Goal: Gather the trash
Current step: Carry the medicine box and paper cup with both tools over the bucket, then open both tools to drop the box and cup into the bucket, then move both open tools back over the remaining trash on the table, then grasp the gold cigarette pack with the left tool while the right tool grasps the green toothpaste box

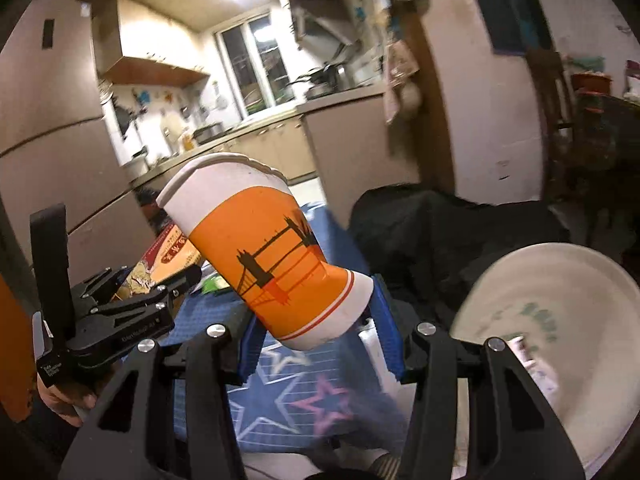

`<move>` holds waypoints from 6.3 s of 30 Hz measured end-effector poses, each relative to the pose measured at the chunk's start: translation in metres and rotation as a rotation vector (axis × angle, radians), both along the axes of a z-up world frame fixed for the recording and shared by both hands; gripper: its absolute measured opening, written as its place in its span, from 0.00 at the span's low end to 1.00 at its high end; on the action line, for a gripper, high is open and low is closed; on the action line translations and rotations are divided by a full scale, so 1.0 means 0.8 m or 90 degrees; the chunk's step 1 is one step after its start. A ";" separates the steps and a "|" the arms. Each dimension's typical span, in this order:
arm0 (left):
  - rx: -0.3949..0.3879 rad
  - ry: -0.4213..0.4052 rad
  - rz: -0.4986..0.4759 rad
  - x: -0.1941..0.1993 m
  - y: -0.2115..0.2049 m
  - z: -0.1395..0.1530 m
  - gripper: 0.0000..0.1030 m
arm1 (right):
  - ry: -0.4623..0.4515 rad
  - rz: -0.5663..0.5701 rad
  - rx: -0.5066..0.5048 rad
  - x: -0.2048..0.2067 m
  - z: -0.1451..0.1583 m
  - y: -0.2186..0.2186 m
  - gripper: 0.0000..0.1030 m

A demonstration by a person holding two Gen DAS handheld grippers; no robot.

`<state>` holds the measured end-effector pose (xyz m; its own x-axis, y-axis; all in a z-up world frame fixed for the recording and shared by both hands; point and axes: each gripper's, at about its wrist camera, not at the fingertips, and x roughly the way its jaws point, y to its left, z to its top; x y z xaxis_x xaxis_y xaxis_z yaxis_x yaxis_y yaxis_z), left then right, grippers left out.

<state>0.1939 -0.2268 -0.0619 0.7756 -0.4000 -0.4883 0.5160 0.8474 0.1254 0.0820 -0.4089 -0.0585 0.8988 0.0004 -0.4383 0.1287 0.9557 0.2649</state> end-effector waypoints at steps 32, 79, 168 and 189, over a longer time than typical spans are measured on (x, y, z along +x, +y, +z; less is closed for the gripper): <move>0.055 0.015 -0.290 -0.082 -0.281 -0.023 0.64 | -0.007 -0.251 -0.006 -0.131 -0.025 -0.186 0.45; 0.052 0.065 -0.294 -0.064 -0.257 -0.063 0.70 | 0.069 -0.225 0.055 -0.096 -0.077 -0.197 0.56; -0.037 0.224 0.199 0.128 0.290 -0.145 0.55 | 0.211 0.091 0.012 0.298 -0.119 0.175 0.68; -0.016 0.217 0.198 0.129 0.285 -0.148 0.55 | 0.294 0.128 -0.113 0.292 -0.152 0.168 0.65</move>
